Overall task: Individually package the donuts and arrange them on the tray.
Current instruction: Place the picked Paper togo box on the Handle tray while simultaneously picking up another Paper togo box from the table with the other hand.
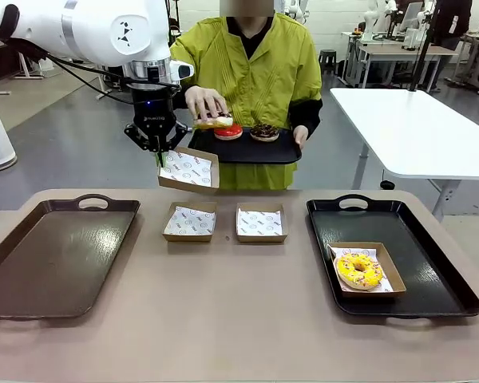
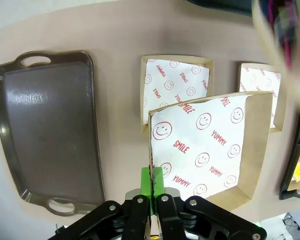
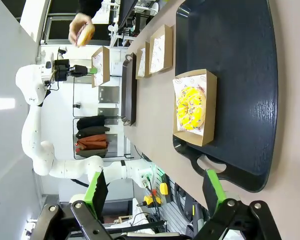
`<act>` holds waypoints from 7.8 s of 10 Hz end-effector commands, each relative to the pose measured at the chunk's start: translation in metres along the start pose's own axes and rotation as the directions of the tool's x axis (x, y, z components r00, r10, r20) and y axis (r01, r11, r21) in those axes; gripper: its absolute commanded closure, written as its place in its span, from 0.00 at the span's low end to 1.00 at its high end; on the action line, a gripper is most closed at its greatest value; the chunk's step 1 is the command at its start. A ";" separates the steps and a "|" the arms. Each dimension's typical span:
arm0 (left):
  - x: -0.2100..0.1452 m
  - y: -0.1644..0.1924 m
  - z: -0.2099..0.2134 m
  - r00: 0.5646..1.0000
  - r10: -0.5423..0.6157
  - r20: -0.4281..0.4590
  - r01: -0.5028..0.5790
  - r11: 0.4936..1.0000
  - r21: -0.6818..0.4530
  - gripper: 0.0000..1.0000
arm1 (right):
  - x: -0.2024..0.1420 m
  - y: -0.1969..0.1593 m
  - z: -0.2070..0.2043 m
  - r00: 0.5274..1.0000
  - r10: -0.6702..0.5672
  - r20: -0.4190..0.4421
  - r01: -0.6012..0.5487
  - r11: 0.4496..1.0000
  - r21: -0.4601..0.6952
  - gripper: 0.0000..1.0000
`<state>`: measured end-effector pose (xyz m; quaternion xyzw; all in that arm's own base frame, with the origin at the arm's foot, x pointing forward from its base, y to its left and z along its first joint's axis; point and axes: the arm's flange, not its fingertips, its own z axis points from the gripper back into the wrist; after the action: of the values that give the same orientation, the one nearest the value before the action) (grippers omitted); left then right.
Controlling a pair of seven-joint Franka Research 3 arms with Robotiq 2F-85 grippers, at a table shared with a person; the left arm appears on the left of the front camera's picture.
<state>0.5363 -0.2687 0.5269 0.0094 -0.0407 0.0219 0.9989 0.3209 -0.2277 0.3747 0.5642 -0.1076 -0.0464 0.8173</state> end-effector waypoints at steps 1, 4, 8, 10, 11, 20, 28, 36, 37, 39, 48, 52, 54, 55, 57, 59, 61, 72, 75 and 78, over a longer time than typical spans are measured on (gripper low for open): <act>-0.006 0.004 0.001 1.000 0.009 -0.002 -0.009 1.000 0.004 1.00 | -0.001 0.000 0.001 1.000 -0.007 0.002 0.007 1.000 0.004 0.00; -0.006 0.004 0.001 1.000 0.009 -0.002 -0.009 1.000 0.004 1.00 | -0.001 0.000 0.001 1.000 -0.007 0.002 0.007 1.000 0.004 0.00; -0.006 0.004 0.001 1.000 0.009 -0.002 -0.009 1.000 0.004 1.00 | -0.001 0.000 0.001 1.000 -0.007 0.002 0.007 1.000 0.004 0.00; -0.006 0.004 0.001 1.000 0.009 -0.002 -0.009 1.000 0.004 1.00 | -0.001 0.000 0.001 1.000 -0.007 0.002 0.007 1.000 0.004 0.00; -0.006 0.004 0.001 1.000 0.009 -0.002 -0.009 1.000 0.004 1.00 | -0.001 0.000 0.001 1.000 -0.007 0.002 0.007 1.000 0.004 0.00; -0.006 0.004 0.001 1.000 0.009 -0.002 -0.009 1.000 0.004 1.00 | -0.001 0.000 0.001 1.000 -0.007 0.002 0.007 1.000 0.004 0.00; -0.047 0.103 0.011 0.985 -0.162 -0.058 0.154 0.981 -0.122 0.99 | 0.114 0.096 -0.075 0.999 -0.048 -0.026 0.039 0.963 -0.267 0.00; -0.123 0.197 -0.043 0.980 -0.163 -0.111 0.159 0.986 -0.046 0.99 | 0.146 0.186 -0.288 0.984 -0.001 -0.177 -0.108 0.789 -0.605 0.00; -0.126 0.201 -0.047 0.980 -0.161 -0.116 0.159 0.987 -0.027 0.99 | 0.142 0.185 -0.302 0.982 -0.001 -0.189 -0.121 0.767 -0.630 0.00; -0.123 0.194 -0.043 0.980 -0.141 -0.143 0.136 0.990 -0.049 0.99 | 0.129 0.181 -0.299 0.970 0.003 -0.241 -0.144 0.811 -0.568 0.00; -0.121 0.214 -0.059 0.980 -0.142 -0.143 0.141 0.990 -0.019 0.99 | 0.144 0.196 -0.347 0.973 -0.024 -0.231 -0.150 0.690 -0.708 0.00; -0.145 0.250 -0.081 0.992 -0.064 -0.107 0.066 0.998 0.016 0.99 | 0.163 0.196 -0.426 0.969 -0.076 -0.237 -0.160 0.538 -0.828 0.00; -0.159 0.265 -0.095 0.997 -0.009 -0.082 0.012 0.999 0.029 0.99 | 0.168 0.180 -0.463 0.971 -0.091 -0.220 -0.154 0.465 -0.872 0.00; -0.165 0.272 -0.100 0.997 0.010 -0.070 -0.009 1.000 0.023 0.99 | 0.171 0.171 -0.477 0.975 -0.102 -0.199 -0.139 0.423 -0.896 0.00; -0.172 0.276 -0.110 0.998 0.037 -0.055 -0.037 0.999 0.014 0.99 | 0.170 0.154 -0.500 0.972 -0.121 -0.201 -0.134 0.418 -0.898 0.00; -0.167 0.275 -0.106 0.996 0.006 -0.085 -0.006 1.000 0.004 0.99 | 0.164 0.152 -0.508 0.976 -0.102 -0.190 -0.129 0.433 -0.892 0.00; -0.167 0.275 -0.106 0.996 0.006 -0.085 -0.006 1.000 0.004 0.99 | 0.162 0.144 -0.500 0.966 -0.123 -0.225 -0.151 0.439 -0.886 0.00; -0.131 0.252 -0.131 0.993 0.051 -0.107 -0.047 0.998 0.038 0.99 | 0.160 0.114 -0.527 0.977 -0.059 -0.204 -0.164 0.404 -0.900 0.00; -0.129 0.247 -0.140 0.994 0.009 -0.111 -0.006 1.000 0.029 0.99 | 0.159 0.114 -0.527 0.976 -0.060 -0.209 -0.168 0.400 -0.901 0.00; -0.131 0.246 -0.142 0.993 -0.024 -0.118 0.026 0.999 0.021 0.41 | 0.159 0.115 -0.529 0.974 -0.056 -0.218 -0.178 0.397 -0.900 0.59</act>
<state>0.4040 -0.0263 0.3779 0.0177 0.0248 0.0200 0.9993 0.5916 0.2647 0.3240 0.0414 0.0161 -0.0093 0.9990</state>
